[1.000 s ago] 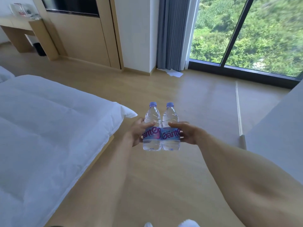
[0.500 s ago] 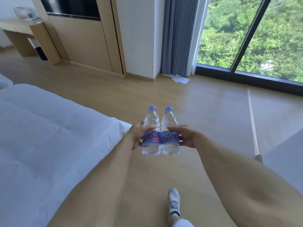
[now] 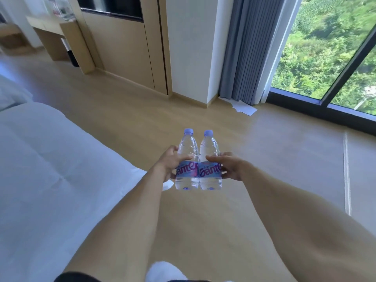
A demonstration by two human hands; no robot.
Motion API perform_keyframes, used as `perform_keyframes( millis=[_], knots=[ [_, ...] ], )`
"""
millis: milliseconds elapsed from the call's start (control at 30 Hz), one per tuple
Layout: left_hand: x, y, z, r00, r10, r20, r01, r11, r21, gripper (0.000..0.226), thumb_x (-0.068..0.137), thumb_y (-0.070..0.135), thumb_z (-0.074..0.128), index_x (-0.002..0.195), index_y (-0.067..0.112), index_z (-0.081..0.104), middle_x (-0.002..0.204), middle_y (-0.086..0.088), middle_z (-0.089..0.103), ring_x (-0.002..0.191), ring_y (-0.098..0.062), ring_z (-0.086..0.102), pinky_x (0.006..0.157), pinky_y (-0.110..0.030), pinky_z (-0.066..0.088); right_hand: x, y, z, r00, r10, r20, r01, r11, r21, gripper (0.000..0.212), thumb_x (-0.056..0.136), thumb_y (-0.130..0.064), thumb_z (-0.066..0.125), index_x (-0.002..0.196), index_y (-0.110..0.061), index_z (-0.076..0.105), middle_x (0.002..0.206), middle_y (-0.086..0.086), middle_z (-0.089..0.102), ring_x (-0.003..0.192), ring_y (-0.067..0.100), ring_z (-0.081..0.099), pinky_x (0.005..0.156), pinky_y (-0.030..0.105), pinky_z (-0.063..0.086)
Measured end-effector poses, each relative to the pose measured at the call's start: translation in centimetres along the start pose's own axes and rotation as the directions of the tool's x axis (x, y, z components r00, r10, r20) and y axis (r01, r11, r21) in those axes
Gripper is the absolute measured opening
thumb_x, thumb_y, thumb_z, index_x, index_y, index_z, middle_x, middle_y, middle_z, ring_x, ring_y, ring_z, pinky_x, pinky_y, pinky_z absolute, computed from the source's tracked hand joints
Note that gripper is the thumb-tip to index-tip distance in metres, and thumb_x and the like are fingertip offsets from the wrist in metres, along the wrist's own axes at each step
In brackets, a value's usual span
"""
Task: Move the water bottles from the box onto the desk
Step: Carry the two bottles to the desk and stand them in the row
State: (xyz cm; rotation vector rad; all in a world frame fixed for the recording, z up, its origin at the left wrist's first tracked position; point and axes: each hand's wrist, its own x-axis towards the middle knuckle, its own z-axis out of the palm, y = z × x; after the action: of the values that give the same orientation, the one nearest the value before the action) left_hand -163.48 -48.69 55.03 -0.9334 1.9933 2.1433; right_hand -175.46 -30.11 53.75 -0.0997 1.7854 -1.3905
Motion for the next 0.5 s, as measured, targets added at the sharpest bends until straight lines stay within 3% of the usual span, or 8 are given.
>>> perform_keyframes(
  millis=[100,367,500],
  knots=[
    [3.9,1.9,-0.9,1.000,0.000,-0.023,-0.001,1.000,-0.025,0.051,0.082,0.028,0.081,0.123,0.022,0.051,0.098,-0.005,0.070,0.076,-0.020,0.067,0.064,-0.039,0.057,3.9,-2.6,-0.6,1.000,-0.002,0.011,0.002,1.000,-0.013,0.032,0.082,-0.026,0.082,0.104,-0.010,0.065,0.087,0.007,0.071,0.080,0.022,0.071,0.071,0.040,0.060],
    [16.3,6.1,-5.7,0.997,0.000,-0.073,-0.006,0.997,-0.071,0.054,0.079,0.030,0.084,0.122,0.026,0.052,0.100,-0.008,0.072,0.077,-0.021,0.067,0.068,-0.044,0.061,16.9,-10.7,-0.2,0.999,-0.022,0.030,0.025,0.995,-0.095,0.025,0.079,-0.023,0.084,0.091,-0.013,0.065,0.081,0.006,0.074,0.078,0.023,0.072,0.080,0.045,0.060],
    [23.3,9.4,-9.5,0.997,-0.017,-0.075,0.009,0.995,-0.102,0.056,0.076,0.030,0.086,0.119,0.030,0.051,0.096,-0.005,0.074,0.074,-0.019,0.069,0.066,-0.043,0.061,23.9,-15.8,0.8,1.000,-0.016,0.023,0.018,0.995,-0.099,0.028,0.078,-0.024,0.085,0.095,-0.013,0.064,0.082,0.006,0.074,0.078,0.022,0.073,0.075,0.042,0.061]
  ],
)
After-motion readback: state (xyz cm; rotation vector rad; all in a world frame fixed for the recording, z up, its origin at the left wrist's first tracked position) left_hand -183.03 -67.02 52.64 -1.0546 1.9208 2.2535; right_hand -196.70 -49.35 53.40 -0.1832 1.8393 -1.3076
